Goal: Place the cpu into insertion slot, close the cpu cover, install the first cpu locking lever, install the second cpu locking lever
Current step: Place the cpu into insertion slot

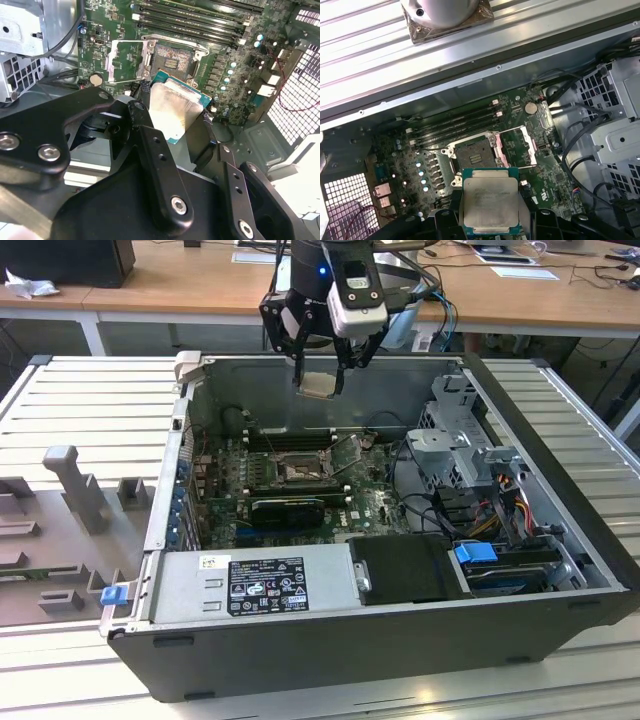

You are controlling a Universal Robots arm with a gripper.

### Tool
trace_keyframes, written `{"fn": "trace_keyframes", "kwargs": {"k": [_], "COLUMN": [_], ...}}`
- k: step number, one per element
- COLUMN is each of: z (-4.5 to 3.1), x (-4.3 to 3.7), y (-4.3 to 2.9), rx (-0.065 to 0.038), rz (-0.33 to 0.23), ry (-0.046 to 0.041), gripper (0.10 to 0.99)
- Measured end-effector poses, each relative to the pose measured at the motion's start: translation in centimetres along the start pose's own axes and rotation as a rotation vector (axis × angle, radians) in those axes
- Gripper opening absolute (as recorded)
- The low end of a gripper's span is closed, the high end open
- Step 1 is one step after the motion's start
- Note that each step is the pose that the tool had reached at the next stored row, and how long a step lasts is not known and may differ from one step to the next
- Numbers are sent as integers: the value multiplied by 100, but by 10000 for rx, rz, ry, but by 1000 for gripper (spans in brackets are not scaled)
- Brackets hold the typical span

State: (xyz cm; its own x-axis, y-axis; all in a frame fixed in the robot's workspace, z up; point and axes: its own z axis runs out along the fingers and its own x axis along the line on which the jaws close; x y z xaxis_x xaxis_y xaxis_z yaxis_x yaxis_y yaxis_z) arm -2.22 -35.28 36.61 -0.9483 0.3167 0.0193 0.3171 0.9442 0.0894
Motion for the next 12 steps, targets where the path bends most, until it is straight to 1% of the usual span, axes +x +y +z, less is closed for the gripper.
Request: {"fn": "trace_keyframes", "kwargs": {"k": [12], "z": [0], "x": [0], "y": [0], "rx": [-2], "rz": [170], "ry": [-15], "gripper": [529]}}
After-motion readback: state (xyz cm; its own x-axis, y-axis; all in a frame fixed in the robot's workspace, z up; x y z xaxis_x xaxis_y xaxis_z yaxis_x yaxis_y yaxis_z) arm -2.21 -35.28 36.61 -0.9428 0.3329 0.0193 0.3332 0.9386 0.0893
